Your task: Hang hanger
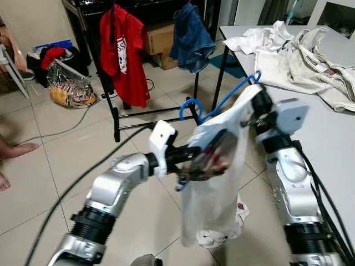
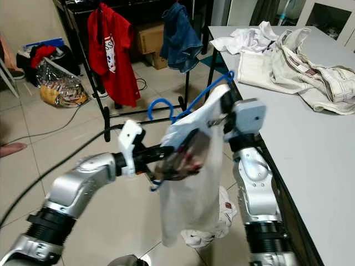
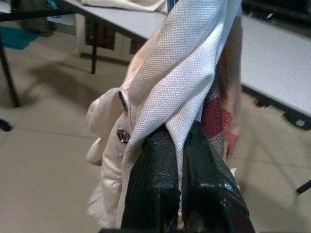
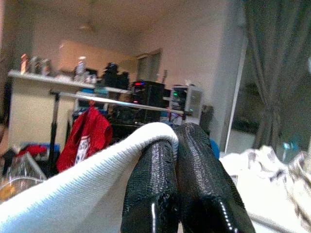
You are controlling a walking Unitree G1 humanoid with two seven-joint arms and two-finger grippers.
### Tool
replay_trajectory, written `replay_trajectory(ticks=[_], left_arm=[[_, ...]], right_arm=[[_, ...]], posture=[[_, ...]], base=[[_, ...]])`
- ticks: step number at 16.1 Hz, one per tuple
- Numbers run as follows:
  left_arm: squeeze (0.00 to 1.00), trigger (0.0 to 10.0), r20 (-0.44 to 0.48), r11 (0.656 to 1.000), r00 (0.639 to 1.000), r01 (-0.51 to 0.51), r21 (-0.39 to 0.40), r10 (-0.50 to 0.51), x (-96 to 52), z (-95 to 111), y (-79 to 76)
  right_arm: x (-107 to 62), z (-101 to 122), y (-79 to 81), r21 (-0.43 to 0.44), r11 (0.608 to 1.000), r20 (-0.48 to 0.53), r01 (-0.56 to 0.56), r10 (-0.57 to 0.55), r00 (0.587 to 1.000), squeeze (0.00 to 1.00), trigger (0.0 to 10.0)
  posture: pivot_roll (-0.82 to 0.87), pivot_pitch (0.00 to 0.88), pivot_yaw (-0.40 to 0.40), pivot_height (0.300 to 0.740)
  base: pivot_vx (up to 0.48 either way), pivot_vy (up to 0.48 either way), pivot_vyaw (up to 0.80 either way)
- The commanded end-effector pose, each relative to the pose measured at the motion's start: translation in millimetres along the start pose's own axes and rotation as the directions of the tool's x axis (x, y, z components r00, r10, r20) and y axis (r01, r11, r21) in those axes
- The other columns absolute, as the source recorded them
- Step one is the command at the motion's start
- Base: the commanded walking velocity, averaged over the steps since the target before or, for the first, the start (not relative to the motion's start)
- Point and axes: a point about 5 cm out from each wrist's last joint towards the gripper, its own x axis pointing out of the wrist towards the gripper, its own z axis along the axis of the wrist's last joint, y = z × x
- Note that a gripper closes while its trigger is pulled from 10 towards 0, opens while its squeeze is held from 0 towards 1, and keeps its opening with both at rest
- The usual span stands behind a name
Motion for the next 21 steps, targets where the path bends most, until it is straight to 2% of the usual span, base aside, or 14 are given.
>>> replay_trajectory(ticks=[1,3,5,8,10,13,15,16,17,18,19,20,21], left_arm=[[0.0,10.0,-0.027,0.999,1.0,-0.006,0.035,0.007,-3.0,0.2,4.2],[0.0,10.0,-0.028,0.998,1.0,-0.013,0.055,0.015,-7.4,3.8,8.3],[0.0,10.0,-0.033,0.997,0.999,-0.016,0.071,0.018,-10.1,4.9,10.4],[0.0,10.0,-0.045,0.995,0.999,-0.007,0.095,0.011,-12.3,4.2,10.1],[0.0,10.0,-0.048,0.993,0.999,0.005,0.117,0.001,-17.0,6.7,10.6],[0.0,10.0,-0.054,0.987,0.998,0.024,0.16,-0.016,-25.8,18.3,19.2],[0.0,10.0,-0.088,0.978,0.995,0.065,0.198,-0.048,-33.0,24.9,24.3],[0.0,10.0,-0.094,0.975,0.994,0.07,0.209,-0.051,-34.5,26.6,25.7],[0.0,10.0,-0.107,0.968,0.993,0.079,0.236,-0.055,-38.3,31.8,29.8],[0.0,10.0,-0.115,0.964,0.992,0.082,0.252,-0.055,-40.8,35.4,32.6],[0.0,10.0,-0.116,0.962,0.992,0.081,0.26,-0.052,-42.2,37.4,34.3],[0.0,10.0,-0.118,0.961,0.992,0.08,0.267,-0.05,-44.8,41.3,37.9],[0.0,10.0,-0.123,0.958,0.991,0.085,0.273,-0.053,-46.1,42.7,39.2]], right_arm=[[-0.8,11.7,-2.7,-0.061,0.998,0.063,-0.03,0.034,0.997,0.0,10.0],[-11.2,11.9,-1.0,-0.156,0.98,0.057,-0.119,0.129,0.99,0.0,10.0],[-22.3,9.1,-1.1,-0.212,0.961,0.029,-0.18,0.191,0.981,0.0,10.0],[-39.6,3.7,-3.9,-0.242,0.941,-0.02,-0.237,0.239,0.971,0.0,10.0],[-56.1,-1.7,-5.5,-0.222,0.94,-0.067,-0.259,0.25,0.966,0.0,10.0],[-62.2,-5.8,-4.3,-0.175,0.951,-0.098,-0.257,0.243,0.965,0.0,10.0],[-61.9,-10.9,1.3,-0.086,0.953,-0.146,-0.29,0.276,0.95,0.0,10.0],[-62.5,-11.1,3.8,-0.07,0.949,-0.148,-0.309,0.296,0.944,0.0,10.0],[-67.0,-14.1,10.8,0.02,0.935,-0.168,-0.354,0.352,0.921,0.0,10.0],[-70.8,-16.4,15.5,0.083,0.921,-0.181,-0.38,0.388,0.904,0.69,10.0],[-72.8,-17.8,18.1,0.112,0.913,-0.189,-0.393,0.407,0.893,1.0,10.0],[-76.8,-20.4,24.3,0.157,0.894,-0.207,-0.419,0.445,0.871,1.0,10.0],[-78.5,-22.5,27.3,0.167,0.889,-0.226,-0.427,0.456,0.861,1.0,10.0]], posture=[[0.0,0.0,0.034,0.723],[0.0,0.0,0.037,0.723],[0.0,0.0,0.039,0.723],[0.0,0.0,0.037,0.723],[0.0,0.0,0.035,0.723],[0.0,0.0,0.038,0.723],[0.0,0.0,0.038,0.723],[0.0,0.0,0.038,0.723],[0.0,0.0,0.037,0.723],[0.0,0.0,0.036,0.723],[0.0,0.0,0.035,0.723],[0.0,0.0,0.035,0.723],[0.0,0.0,0.035,0.723]], base=[[0.0,0.0,0.0],[0.0,0.0,0.0],[0.0,0.0,0.0],[0.0,0.0,0.0],[0.0,0.0,0.0],[0.0,0.0,0.0],[0.0,0.0,0.0],[0.0,0.0,0.0],[0.0,0.0,0.0],[0.0,0.0,0.0],[0.0,0.0,0.0],[0.0,0.0,0.0],[0.0,0.0,0.0]])
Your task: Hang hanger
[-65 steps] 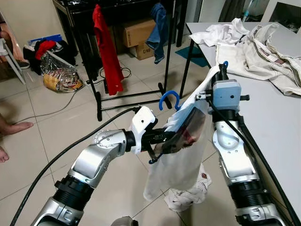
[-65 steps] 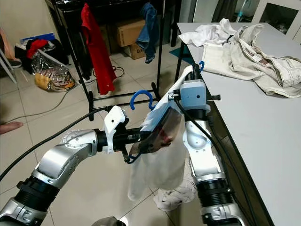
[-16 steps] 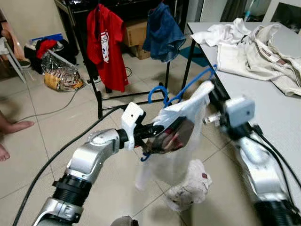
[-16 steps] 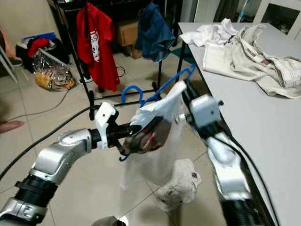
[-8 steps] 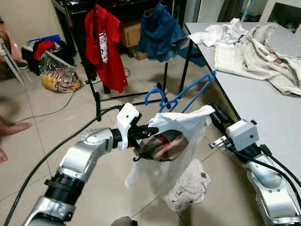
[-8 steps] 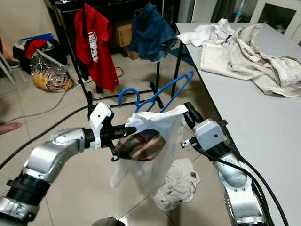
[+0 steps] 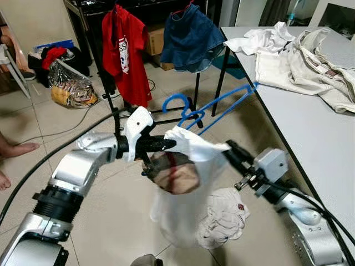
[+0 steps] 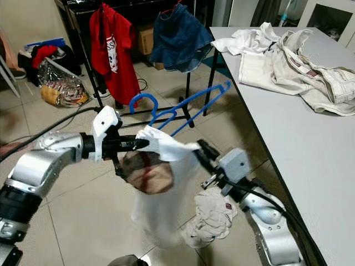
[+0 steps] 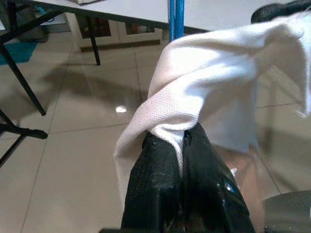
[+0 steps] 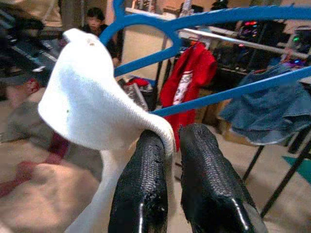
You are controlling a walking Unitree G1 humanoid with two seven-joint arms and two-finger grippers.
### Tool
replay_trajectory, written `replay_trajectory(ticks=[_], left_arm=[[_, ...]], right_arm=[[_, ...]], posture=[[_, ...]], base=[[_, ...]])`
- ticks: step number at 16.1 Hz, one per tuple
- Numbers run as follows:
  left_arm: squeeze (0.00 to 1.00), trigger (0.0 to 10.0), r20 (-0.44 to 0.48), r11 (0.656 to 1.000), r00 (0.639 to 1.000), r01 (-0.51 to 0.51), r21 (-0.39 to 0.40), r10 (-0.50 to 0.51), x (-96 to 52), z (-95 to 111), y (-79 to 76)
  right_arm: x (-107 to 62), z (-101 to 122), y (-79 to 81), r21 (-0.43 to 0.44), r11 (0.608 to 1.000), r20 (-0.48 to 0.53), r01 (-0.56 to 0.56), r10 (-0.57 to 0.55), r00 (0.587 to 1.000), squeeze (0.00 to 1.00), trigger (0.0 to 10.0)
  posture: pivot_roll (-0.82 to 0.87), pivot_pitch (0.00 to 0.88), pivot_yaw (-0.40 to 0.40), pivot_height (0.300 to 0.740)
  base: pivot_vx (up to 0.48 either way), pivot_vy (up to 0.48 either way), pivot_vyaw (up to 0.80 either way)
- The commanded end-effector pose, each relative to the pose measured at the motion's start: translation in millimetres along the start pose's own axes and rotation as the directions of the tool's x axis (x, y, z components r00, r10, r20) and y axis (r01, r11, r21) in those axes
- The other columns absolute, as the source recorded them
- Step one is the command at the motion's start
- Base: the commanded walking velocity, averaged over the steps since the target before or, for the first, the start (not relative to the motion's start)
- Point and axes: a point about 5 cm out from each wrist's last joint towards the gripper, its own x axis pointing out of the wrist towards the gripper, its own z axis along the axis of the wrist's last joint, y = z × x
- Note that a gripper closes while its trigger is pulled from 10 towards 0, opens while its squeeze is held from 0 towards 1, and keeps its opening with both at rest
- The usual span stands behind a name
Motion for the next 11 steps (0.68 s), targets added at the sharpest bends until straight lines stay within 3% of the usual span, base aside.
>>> replay_trajectory(ticks=[1,6,7,8,9,10,11], left_arm=[[0.0,10.0,0.012,0.999,1.0,-0.009,0.034,0.009,-5.4,8.4,5.9],[0.0,10.0,-0.007,0.997,1.0,0.017,0.075,-0.017,-14.2,15.0,14.5],[0.0,10.0,-0.018,0.995,1.0,0.025,0.094,-0.024,-16.1,15.9,15.9],[0.0,10.0,-0.021,0.995,0.999,0.029,0.1,-0.027,-16.7,16.2,16.3],[0.0,10.0,-0.024,0.992,0.999,0.035,0.118,-0.033,-19.3,19.3,18.8],[0.0,10.0,-0.019,0.992,1.0,0.025,0.124,-0.023,-20.0,22.0,21.2],[0.0,10.0,-0.002,0.991,1.0,-0.004,0.136,0.004,-21.8,29.2,28.2]], right_arm=[[-0.2,-1.2,2.7,0.008,1.0,-0.017,-0.015,0.015,1.0,0.0,10.0],[-10.1,-17.1,7.2,0.122,0.992,-0.107,-0.039,0.052,0.993,0.0,10.0],[-11.9,-20.5,8.4,0.15,0.988,-0.117,-0.037,0.055,0.992,0.64,10.0],[-12.5,-21.6,8.8,0.158,0.987,-0.12,-0.036,0.055,0.991,0.64,10.0],[-15.7,-28.0,9.0,0.209,0.978,-0.142,-0.019,0.05,0.989,1.0,10.0],[-16.9,-30.5,7.5,0.222,0.975,-0.15,0.001,0.034,0.988,1.0,10.0],[-19.3,-35.1,1.9,0.234,0.971,-0.171,0.048,-0.008,0.985,0.55,10.0]], posture=[[0.0,0.0,0.034,0.723],[0.0,0.0,0.035,0.723],[0.0,0.0,0.035,0.723],[0.0,0.0,0.035,0.723],[0.0,0.0,0.036,0.723],[0.0,0.0,0.037,0.723],[0.0,0.0,0.037,0.723]], base=[[0.0,0.0,0.0],[0.0,0.0,0.0],[0.0,0.0,0.0],[0.0,0.0,0.0],[0.0,0.0,0.0],[0.0,0.0,0.0],[0.0,0.0,0.0]])
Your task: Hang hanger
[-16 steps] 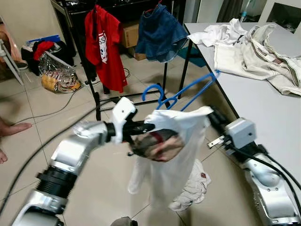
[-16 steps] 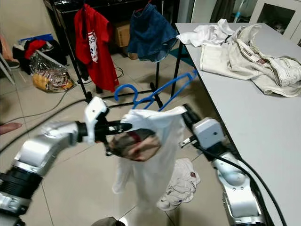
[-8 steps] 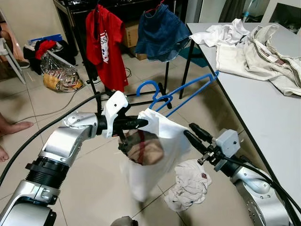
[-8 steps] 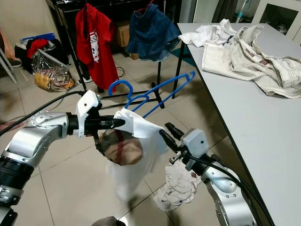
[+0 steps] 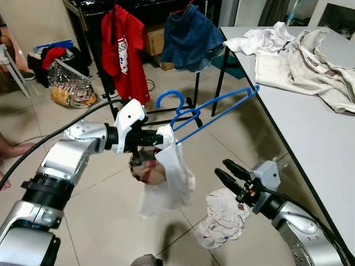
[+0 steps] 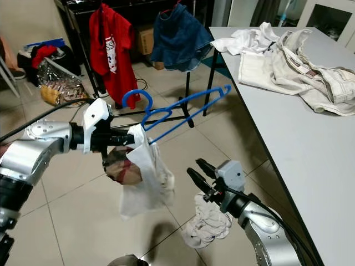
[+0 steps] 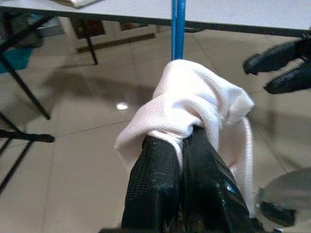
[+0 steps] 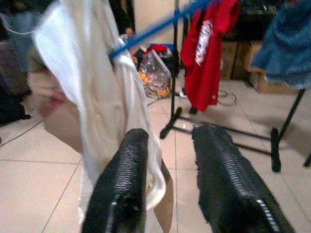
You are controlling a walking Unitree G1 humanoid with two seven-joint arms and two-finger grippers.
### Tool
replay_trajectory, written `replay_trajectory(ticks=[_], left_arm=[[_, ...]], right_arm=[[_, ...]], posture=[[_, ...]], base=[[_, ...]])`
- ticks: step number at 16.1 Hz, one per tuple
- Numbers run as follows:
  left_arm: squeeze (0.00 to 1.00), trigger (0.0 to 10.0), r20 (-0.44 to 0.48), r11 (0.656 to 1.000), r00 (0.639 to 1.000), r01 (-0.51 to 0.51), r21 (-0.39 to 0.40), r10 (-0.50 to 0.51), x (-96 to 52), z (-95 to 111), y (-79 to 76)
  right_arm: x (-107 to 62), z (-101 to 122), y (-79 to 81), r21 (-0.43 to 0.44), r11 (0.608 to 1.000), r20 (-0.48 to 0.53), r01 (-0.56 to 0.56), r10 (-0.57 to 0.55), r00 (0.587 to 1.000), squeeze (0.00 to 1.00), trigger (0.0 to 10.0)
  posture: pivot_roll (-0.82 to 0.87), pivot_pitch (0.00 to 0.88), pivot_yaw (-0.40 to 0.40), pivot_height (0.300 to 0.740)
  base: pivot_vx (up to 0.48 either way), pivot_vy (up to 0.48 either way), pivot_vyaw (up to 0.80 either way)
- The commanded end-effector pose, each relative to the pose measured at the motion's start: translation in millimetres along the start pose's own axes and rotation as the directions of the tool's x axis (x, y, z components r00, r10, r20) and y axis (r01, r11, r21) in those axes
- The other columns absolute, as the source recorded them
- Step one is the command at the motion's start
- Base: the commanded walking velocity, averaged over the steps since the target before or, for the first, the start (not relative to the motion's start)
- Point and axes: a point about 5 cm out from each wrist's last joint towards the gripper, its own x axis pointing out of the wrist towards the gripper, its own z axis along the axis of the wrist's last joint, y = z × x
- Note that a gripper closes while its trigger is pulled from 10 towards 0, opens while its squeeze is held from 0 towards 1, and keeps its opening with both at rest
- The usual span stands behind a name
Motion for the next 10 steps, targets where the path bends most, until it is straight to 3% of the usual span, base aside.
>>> replay_trajectory(ticks=[1,2,3,6,10], left_arm=[[0.0,10.0,0.033,0.998,0.999,-0.043,0.054,0.041,-7.5,16.1,9.9],[0.0,10.0,0.039,0.995,0.997,-0.072,0.073,0.07,-10.1,21.9,17.7],[0.0,10.0,0.045,0.99,0.994,-0.104,0.094,0.1,-12.9,28.2,25.7],[0.0,10.0,0.072,0.977,0.984,-0.168,0.131,0.16,-19.5,47.0,43.1],[0.0,10.0,0.096,0.974,0.984,-0.164,0.158,0.15,-16.0,56.7,46.3]], right_arm=[[-3.9,-1.7,-8.3,0.024,0.999,-0.008,0.046,-0.046,0.999,0.55,10.0],[-7.0,-6.5,-15.1,0.052,0.995,-0.029,0.083,-0.082,0.996,0.0,10.0],[-10.7,-13.1,-19.1,0.067,0.993,-0.062,0.098,-0.094,0.994,0.0,10.0],[-24.4,-46.3,-5.8,0.119,0.993,-0.221,0.013,0.013,0.975,0.06,10.0],[-22.4,-61.8,9.7,0.167,0.986,-0.257,-0.02,0.063,0.964,0.03,10.0]], posture=[[0.0,0.0,0.037,0.723],[0.0,0.0,0.036,0.723],[0.0,0.0,0.037,0.723],[-0.01,0.0,0.038,0.723],[-0.01,0.0,0.049,0.723]], base=[[0.0,0.0,0.0],[0.0,0.0,0.0],[0.0,0.0,0.0],[0.0,0.0,0.0],[0.0,0.0,0.0]])
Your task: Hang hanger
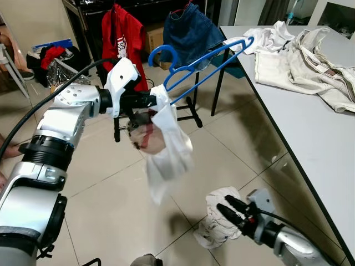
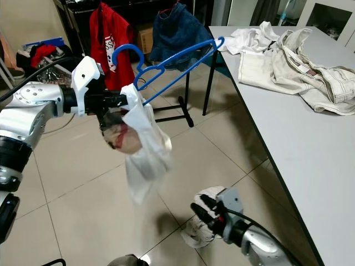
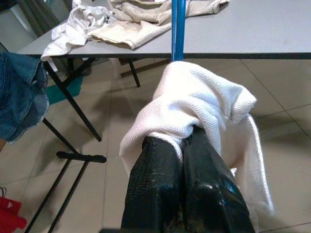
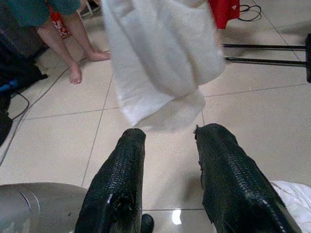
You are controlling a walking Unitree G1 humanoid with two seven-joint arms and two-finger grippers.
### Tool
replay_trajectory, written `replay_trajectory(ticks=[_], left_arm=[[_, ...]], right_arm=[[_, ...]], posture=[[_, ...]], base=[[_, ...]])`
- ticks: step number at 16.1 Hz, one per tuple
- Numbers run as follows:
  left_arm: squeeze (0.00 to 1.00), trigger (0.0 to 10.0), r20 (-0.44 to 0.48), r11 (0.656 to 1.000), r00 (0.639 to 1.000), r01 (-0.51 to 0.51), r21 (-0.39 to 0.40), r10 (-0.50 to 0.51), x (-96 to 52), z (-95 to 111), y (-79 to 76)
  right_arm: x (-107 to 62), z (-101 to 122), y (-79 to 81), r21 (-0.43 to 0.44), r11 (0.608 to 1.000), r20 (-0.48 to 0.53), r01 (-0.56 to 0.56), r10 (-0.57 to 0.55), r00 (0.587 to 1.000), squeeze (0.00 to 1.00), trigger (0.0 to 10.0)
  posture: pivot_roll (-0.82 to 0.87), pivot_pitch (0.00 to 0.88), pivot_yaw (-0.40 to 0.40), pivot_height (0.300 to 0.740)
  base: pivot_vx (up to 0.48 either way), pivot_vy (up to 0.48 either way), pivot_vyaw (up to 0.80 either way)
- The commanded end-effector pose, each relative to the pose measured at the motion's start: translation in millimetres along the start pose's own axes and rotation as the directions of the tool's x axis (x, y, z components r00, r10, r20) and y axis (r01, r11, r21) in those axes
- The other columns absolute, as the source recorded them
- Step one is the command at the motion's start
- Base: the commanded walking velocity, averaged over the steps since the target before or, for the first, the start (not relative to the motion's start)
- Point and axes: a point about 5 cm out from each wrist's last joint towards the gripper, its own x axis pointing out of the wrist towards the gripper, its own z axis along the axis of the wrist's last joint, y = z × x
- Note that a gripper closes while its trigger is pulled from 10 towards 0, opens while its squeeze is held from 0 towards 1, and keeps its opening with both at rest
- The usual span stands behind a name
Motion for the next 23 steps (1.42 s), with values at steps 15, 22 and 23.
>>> replay_trajectory(ticks=[15,22,23], left_arm=[[0.0,10.0,0.207,0.988,0.975,0.053,0.143,-0.082,52.1,63.6,-8.2],[0.0,10.0,0.216,0.985,0.965,0.125,0.121,-0.149,57.7,49.9,-25.4],[0.0,10.0,0.221,0.985,0.964,0.124,0.118,-0.148,57.7,50.2,-26.0]], right_arm=[[81.4,42.5,-13.3,-0.137,0.953,0.107,0.271,-0.258,0.96,0.0,10.0],[72.3,45.2,-42.7,-0.156,0.873,0.143,0.462,-0.443,0.885,0.0,10.0],[75.5,45.1,-36.9,-0.145,0.896,0.147,0.42,-0.4,0.905,0.0,10.0]], posture=[[0.0,0.0,0.052,0.723],[0.0,0.0,0.052,0.723],[0.0,0.0,0.051,0.723]], base=[[0.0,0.0,0.0],[0.0,0.0,0.0],[0.0,0.0,0.0]])
